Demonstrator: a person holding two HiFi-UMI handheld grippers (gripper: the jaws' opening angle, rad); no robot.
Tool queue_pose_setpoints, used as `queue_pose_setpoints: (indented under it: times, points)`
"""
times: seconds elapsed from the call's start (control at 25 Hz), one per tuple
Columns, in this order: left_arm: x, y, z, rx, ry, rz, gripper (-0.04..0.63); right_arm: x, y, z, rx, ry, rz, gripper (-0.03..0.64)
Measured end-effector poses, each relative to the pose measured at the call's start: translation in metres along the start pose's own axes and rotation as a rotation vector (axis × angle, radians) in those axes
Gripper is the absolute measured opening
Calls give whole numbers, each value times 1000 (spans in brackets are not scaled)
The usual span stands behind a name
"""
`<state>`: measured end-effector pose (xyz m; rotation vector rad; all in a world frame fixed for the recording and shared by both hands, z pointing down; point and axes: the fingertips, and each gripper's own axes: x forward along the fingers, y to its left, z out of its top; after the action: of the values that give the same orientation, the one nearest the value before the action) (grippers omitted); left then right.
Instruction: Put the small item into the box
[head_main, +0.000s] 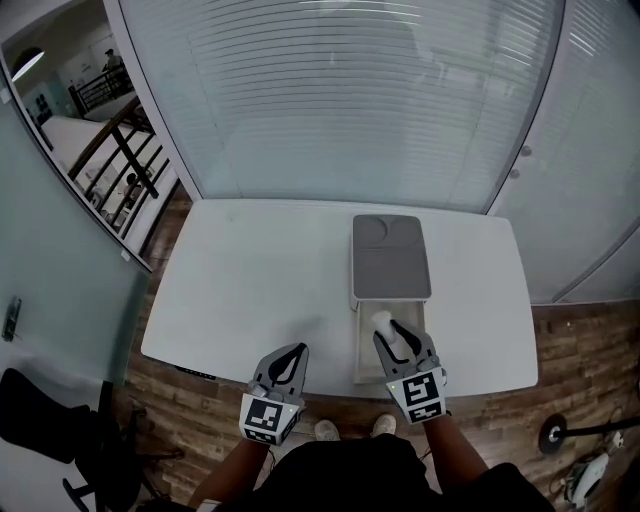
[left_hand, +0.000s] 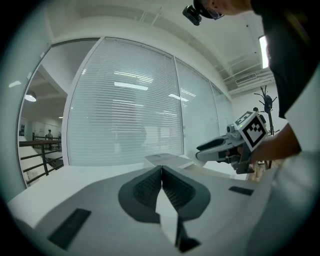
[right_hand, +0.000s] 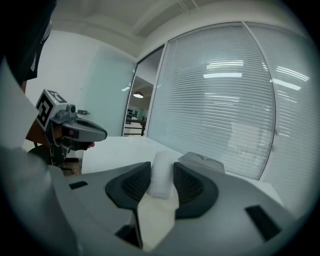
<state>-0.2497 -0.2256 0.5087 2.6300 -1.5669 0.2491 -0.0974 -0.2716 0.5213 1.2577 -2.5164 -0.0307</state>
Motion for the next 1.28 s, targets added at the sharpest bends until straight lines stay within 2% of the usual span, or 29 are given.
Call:
queue_pose_setpoints:
  times: [0.16,0.36,0.44,0.6,0.68,0.84,1.28]
  points:
    - [7,3,0,-9,-2,11,12,3,-4,-9,2,50,2,150]
    - [18,-15,-2,-13,2,-9,12,9,-7,-31,60,161,58,147]
    - [22,-19,-4,-5,7,-9,12,11,-6,-39,17,203,88,147]
    - [24,-19,-2,20,-12,16,12,15,-1,-62,-190,316,153,146]
    - [26,-22,-1,23,-19,22,12,18,-1,-78,-248,387,185,144]
    - [29,-27,7,21,-46,22,12,25,2,-98,-289,491,248,146]
    - [27,-28,1,-4,-39,53,12,50,10,-119,-373,662,362,147]
